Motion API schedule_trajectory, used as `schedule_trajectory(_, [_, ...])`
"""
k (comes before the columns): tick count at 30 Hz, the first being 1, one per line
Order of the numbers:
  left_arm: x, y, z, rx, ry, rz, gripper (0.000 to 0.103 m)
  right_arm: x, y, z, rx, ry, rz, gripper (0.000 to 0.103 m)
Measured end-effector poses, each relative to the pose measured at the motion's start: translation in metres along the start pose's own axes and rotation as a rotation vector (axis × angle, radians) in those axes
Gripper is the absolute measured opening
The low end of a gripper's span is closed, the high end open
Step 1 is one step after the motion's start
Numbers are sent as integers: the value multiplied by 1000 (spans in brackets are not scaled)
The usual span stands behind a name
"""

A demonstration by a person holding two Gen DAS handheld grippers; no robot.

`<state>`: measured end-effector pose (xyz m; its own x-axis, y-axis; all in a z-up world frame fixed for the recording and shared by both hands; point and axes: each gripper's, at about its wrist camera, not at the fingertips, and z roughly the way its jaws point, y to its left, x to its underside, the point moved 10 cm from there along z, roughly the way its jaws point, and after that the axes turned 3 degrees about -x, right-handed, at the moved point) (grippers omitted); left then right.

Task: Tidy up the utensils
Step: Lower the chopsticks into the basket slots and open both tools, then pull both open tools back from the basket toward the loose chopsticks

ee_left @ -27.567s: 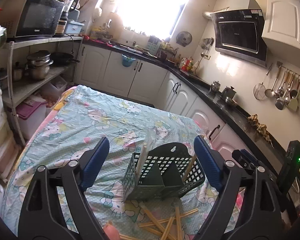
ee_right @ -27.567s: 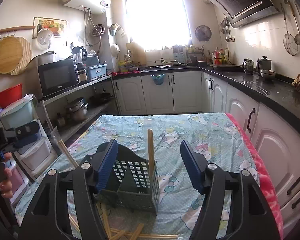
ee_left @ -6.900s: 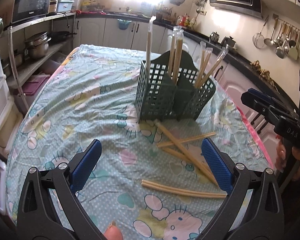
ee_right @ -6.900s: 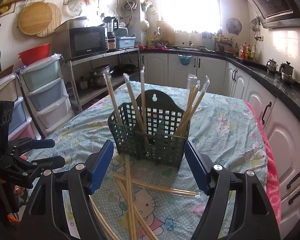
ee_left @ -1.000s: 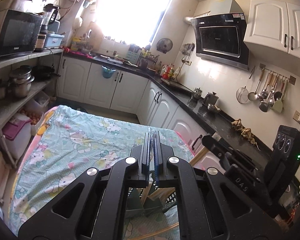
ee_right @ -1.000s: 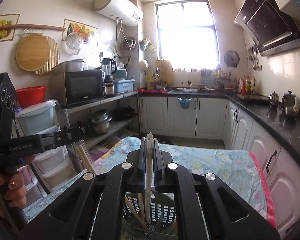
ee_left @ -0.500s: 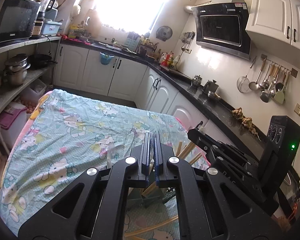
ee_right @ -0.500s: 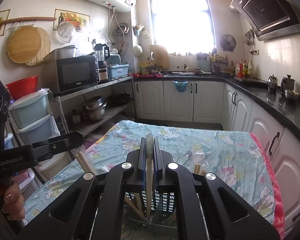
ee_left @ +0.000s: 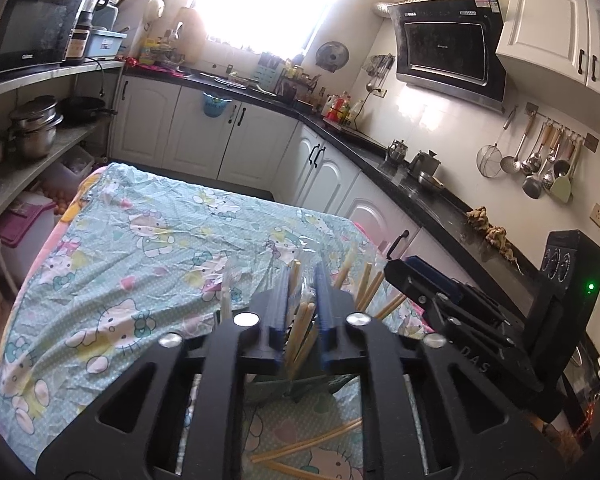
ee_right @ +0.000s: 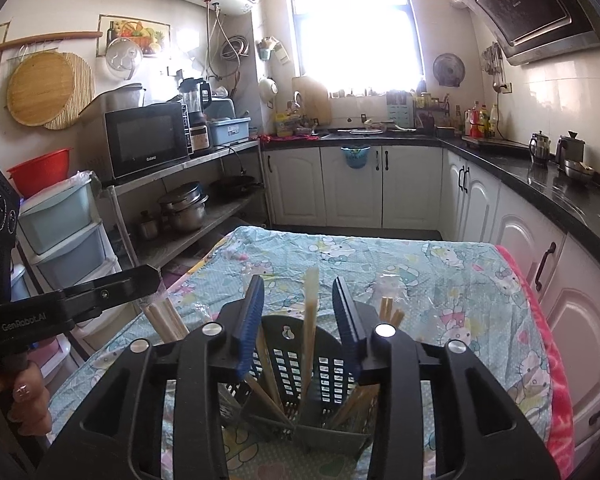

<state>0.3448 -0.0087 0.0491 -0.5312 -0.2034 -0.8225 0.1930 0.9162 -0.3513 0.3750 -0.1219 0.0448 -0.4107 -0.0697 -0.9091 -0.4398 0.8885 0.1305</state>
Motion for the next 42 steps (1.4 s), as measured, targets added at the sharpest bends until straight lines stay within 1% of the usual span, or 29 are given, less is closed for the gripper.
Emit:
schedule_trajectory(3, [1,1,-5,0,-6,-1,27,2,-2,-5,0,3,8,43])
schedule_trajectory(5, [1,2,-9,-2,-12,-2,32,5,-4,-10,5,4,13,47])
schedule_trajectory(13, [1,2,-26,-9,-33,3,58,14,-11,-28,17,10,29,52])
schedule_trajectory(18, [2,1,-41,-4,-58,-1,81,19,-10,-43,14,13,28,55])
schedule_trajectory(21, [3,1,-51,-1,-69,-13,88,22,-7,-50,11,13,17,57])
schedule_trajectory(25, [6,2,-64,-5,-84,-16,92,27,-2,-59,5,15,3,59])
schedule_trajectory(29, [12,3,-72,-10,-82,-19,92,33,2,-66,0,21,-6,60])
schedule_trajectory(36, [29,9,-78,-18,-58,-31,92,45,4,-74,3,45,-14,60])
schedule_trajectory(42, [47,12,-78,-24,-30,-35,92,64,4,-79,11,79,-33,60])
